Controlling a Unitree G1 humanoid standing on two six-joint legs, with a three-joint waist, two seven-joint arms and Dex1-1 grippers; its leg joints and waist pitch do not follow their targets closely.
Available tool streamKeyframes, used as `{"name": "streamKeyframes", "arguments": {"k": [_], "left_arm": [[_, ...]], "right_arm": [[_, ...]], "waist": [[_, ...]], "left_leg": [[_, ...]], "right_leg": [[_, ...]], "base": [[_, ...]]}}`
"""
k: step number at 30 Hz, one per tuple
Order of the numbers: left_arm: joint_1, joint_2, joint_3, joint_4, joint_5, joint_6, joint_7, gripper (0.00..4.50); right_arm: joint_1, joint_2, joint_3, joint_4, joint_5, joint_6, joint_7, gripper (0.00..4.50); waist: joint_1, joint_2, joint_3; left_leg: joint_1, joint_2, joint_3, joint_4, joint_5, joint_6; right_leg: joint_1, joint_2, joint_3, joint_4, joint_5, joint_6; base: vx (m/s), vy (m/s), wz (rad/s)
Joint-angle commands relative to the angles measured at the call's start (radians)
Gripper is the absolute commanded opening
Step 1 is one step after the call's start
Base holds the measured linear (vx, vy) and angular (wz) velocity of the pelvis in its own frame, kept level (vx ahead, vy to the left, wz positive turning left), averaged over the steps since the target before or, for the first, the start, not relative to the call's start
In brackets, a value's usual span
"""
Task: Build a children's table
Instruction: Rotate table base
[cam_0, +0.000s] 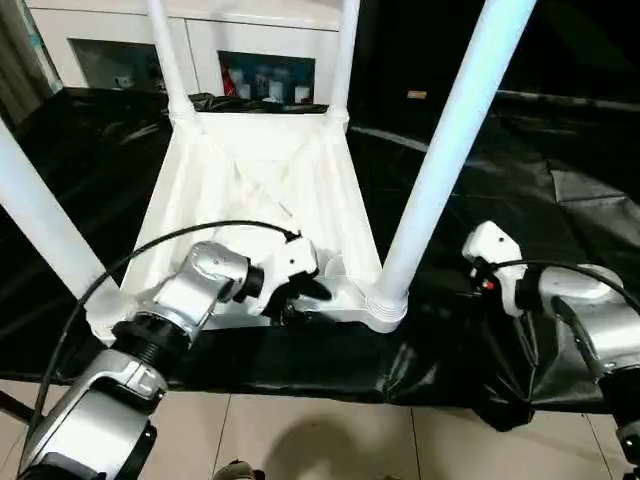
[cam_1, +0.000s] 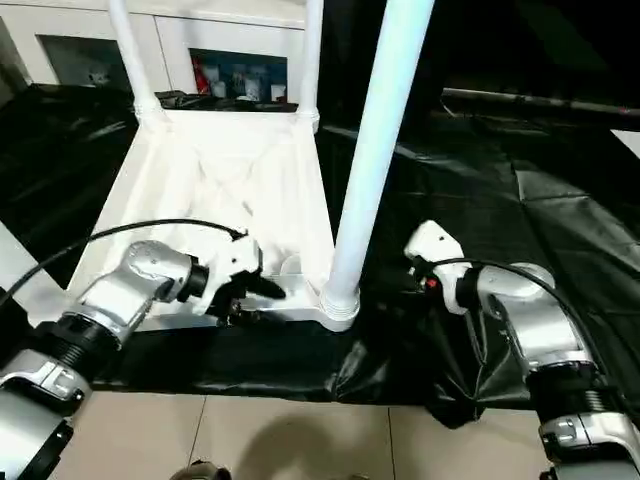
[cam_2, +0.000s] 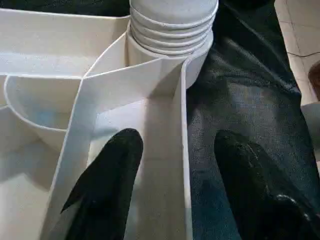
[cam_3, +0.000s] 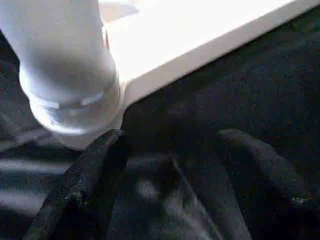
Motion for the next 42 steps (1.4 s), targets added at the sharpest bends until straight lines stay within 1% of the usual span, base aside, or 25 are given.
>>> {"name": "streamKeyframes", "arguments": {"k": [1,3,7,10,11,15,16,17,18,19,20,22,23,26,27,29,31,33,34,36,37,38,39,40,42], "left_arm": [[-0.021,-0.007,-0.006,0.014,0.023,0.008,0.014,2.37],[-0.034,-0.017,-0.010,0.043,0.040,0.002,0.038,2.18],[-0.050,-0.037,-0.002,0.078,0.050,0.016,0.056,1.84],[-0.053,-0.035,-0.004,0.082,0.054,0.023,0.055,1.72],[-0.056,-0.034,-0.006,0.087,0.060,0.021,0.055,1.51],[-0.051,-0.026,-0.010,0.089,0.067,0.028,0.036,1.35],[-0.050,-0.025,-0.008,0.089,0.069,0.028,0.034,1.26],[-0.050,-0.025,-0.008,0.089,0.069,0.028,0.034,1.14],[-0.051,-0.026,-0.004,0.093,0.070,0.029,0.038,1.07],[-0.051,-0.025,-0.002,0.095,0.070,0.029,0.038,1.01],[-0.051,-0.025,-0.002,0.095,0.070,0.028,0.038,0.95],[-0.050,-0.025,0.006,0.099,0.066,0.026,0.041,0.86],[-0.050,-0.025,0.011,0.102,0.065,0.026,0.046,0.68],[-0.056,-0.029,0.031,0.136,0.063,0.015,0.071,0.54],[-0.057,-0.030,0.033,0.140,0.062,0.013,0.074,0.37],[-0.060,-0.035,0.041,0.156,0.062,0.005,0.087,0.31],[-0.072,-0.057,0.070,0.195,0.053,-0.015,0.141,0.12],[-0.084,-0.070,0.081,0.225,0.057,-0.035,0.183,0.05],[-0.085,-0.070,0.081,0.229,0.058,-0.038,0.186,0.05],[-0.104,-0.074,0.087,0.267,0.066,-0.062,0.210,0.05],[-0.110,-0.072,0.089,0.281,0.067,-0.068,0.209,0.05],[-0.115,-0.070,0.089,0.291,0.068,-0.073,0.210,0.05],[-0.119,-0.063,0.089,0.300,0.067,-0.080,0.193,0.05],[-0.120,-0.062,0.089,0.302,0.065,-0.084,0.185,0.05],[-0.118,-0.057,0.089,0.300,0.063,-0.092,0.165,0.05]], "right_arm": [[0.006,-0.021,0.001,-0.024,-0.004,0.007,0.008,3.27],[0.004,-0.022,0.005,0.003,-0.009,-0.009,0.007,3.27],[-0.011,-0.015,0.002,0.092,-0.015,-0.066,0.011,3.27],[-0.016,-0.016,0.000,0.130,-0.015,-0.091,0.017,3.27],[-0.019,-0.017,0.000,0.147,-0.015,-0.102,0.019,3.27],[-0.037,-0.026,-0.007,0.249,-0.020,-0.170,0.030,3.27],[-0.051,-0.024,-0.010,0.300,-0.021,-0.205,0.034,3.27],[-0.051,-0.024,-0.010,0.300,-0.021,-0.205,0.034,3.27],[-0.064,-0.018,-0.013,0.344,-0.019,-0.233,0.037,3.27],[-0.076,-0.011,-0.015,0.377,-0.017,-0.252,0.039,3.27],[-0.076,-0.010,-0.016,0.379,-0.017,-0.254,0.040,3.27],[-0.107,0.017,-0.029,0.469,-0.007,-0.310,0.043,3.27],[-0.117,0.028,-0.039,0.495,0.003,-0.324,0.045,3.27],[-0.147,0.076,-0.110,0.548,0.059,-0.366,-0.021,3.27],[-0.151,0.082,-0.120,0.550,0.066,-0.371,-0.035,3.27],[-0.167,0.108,-0.162,0.548,0.096,-0.386,-0.103,3.27],[-0.207,0.183,-0.282,0.488,0.207,-0.345,-0.269,3.27],[-0.218,0.227,-0.315,0.424,0.249,-0.317,-0.318,3.27],[-0.218,0.230,-0.314,0.417,0.248,-0.315,-0.321,3.27],[-0.224,0.266,-0.293,0.344,0.235,-0.301,-0.340,3.27],[-0.224,0.271,-0.276,0.324,0.221,-0.294,-0.334,3.27],[-0.222,0.271,-0.257,0.306,0.211,-0.279,-0.314,3.27],[-0.204,0.259,-0.202,0.254,0.184,-0.239,-0.248,3.27],[-0.196,0.254,-0.183,0.237,0.174,-0.228,-0.228,3.27],[-0.175,0.228,-0.127,0.213,0.129,-0.230,-0.173,3.27]], "waist": [[0.001,0.002,-0.074],[0.000,0.006,-0.074],[-0.001,0.005,-0.074],[-0.001,0.006,-0.075],[-0.001,0.006,-0.076],[-0.002,0.006,-0.075],[-0.003,0.004,-0.075],[-0.004,0.003,-0.075],[-0.005,0.002,-0.074],[-0.006,0.003,-0.075],[-0.006,0.002,-0.075],[-0.008,0.004,-0.075],[-0.008,0.005,-0.075],[-0.010,0.006,-0.074],[-0.011,0.006,-0.074],[-0.015,0.006,-0.075],[-0.027,0.005,-0.075],[-0.039,-0.004,-0.073],[-0.039,-0.004,-0.073],[-0.041,-0.003,-0.073],[-0.043,-0.004,-0.074],[-0.043,-0.009,-0.074],[-0.042,-0.005,-0.074],[-0.041,-0.011,-0.074],[-0.039,-0.008,-0.074]], "left_leg": [[0.024,0.039,-0.019,-0.067,-0.257,0.027],[0.025,0.038,-0.019,-0.066,-0.261,0.028],[0.025,0.037,-0.020,-0.064,-0.271,0.029],[0.024,0.037,-0.019,-0.063,-0.263,0.036],[0.023,0.037,-0.019,-0.063,-0.263,0.040],[0.024,0.037,-0.019,-0.062,-0.276,0.039],[0.024,0.037,-0.019,-0.062,-0.278,0.039],[0.023,0.037,-0.019,-0.062,-0.279,0.039],[0.021,0.036,-0.019,-0.063,-0.277,0.042],[0.022,0.036,-0.019,-0.061,-0.278,0.043],[0.022,0.036,-0.018,-0.061,-0.276,0.045],[0.021,0.036,-0.018,-0.060,-0.276,0.047],[0.022,0.037,-0.017,-0.059,-0.282,0.048],[0.022,0.037,-0.017,-0.061,-0.288,0.048],[0.024,0.038,-0.018,-0.064,-0.294,0.044],[0.023,0.037,-0.020,-0.065,-0.296,0.041],[0.022,0.034,-0.022,-0.067,-0.305,0.035],[0.017,0.031,-0.023,-0.069,-0.314,0.036],[0.017,0.031,-0.023,-0.069,-0.314,0.036],[0.020,0.029,-0.024,-0.068,-0.314,0.038],[0.016,0.029,-0.024,-0.068,-0.305,0.037],[0.015,0.029,-0.024,-0.068,-0.300,0.039],[0.016,0.029,-0.024,-0.068,-0.290,0.044],[0.013,0.031,-0.023,-0.068,-0.278,0.051],[0.014,0.033,-0.023,-0.068,-0.268,0.058]], "right_leg": [[0.049,-0.058,0.042,-0.077,-0.197,-0.243],[0.048,-0.057,0.042,-0.079,-0.197,-0.243],[0.049,-0.060,0.040,-0.084,-0.225,-0.242],[0.049,-0.058,0.039,-0.082,-0.211,-0.248],[0.049,-0.058,0.038,-0.082,-0.214,-0.248],[0.048,-0.061,0.036,-0.087,-0.254,-0.245],[0.048,-0.059,0.036,-0.087,-0.260,-0.243],[0.048,-0.059,0.036,-0.087,-0.262,-0.243],[0.049,-0.058,0.035,-0.088,-0.270,-0.239],[0.048,-0.059,0.035,-0.088,-0.274,-0.240],[0.048,-0.060,0.035,-0.088,-0.273,-0.241],[0.047,-0.061,0.034,-0.087,-0.280,-0.247],[0.045,-0.060,0.034,-0.089,-0.287,-0.246],[0.044,-0.059,0.033,-0.090,-0.293,-0.244],[0.044,-0.059,0.033,-0.090,-0.301,-0.242],[0.045,-0.058,0.032,-0.089,-0.304,-0.239],[0.045,-0.059,0.032,-0.090,-0.325,-0.229],[0.046,-0.056,0.029,-0.095,-0.367,-0.204],[0.046,-0.056,0.029,-0.095,-0.367,-0.204],[0.040,-0.059,0.028,-0.100,-0.410,-0.180],[0.043,-0.061,0.028,-0.100,-0.413,-0.174],[0.042,-0.061,0.028,-0.100,-0.415,-0.173],[0.042,-0.059,0.029,-0.099,-0.402,-0.177],[0.043,-0.059,0.030,-0.097,-0.373,-0.180],[0.042,-0.060,0.031,-0.094,-0.347,-0.189]], "base": [[0.000,0.000,0.00],[0.000,0.000,0.00],[0.000,0.000,0.00],[0.000,0.000,0.00],[0.000,0.000,0.00],[0.000,0.000,0.00],[0.000,0.000,0.00],[0.000,0.000,0.00],[0.000,0.000,0.00],[0.000,0.000,0.00],[0.000,0.000,0.00],[0.000,0.000,0.00],[0.000,0.000,0.00],[0.000,0.000,0.00],[0.000,0.000,0.00],[0.000,0.000,0.00],[0.000,0.000,0.00],[0.000,0.000,0.00],[0.000,0.000,0.00],[0.000,0.000,0.00],[0.000,0.000,0.00],[0.000,0.000,0.00],[0.000,0.000,0.00],[0.000,0.000,0.00],[0.000,0.000,0.00]]}}
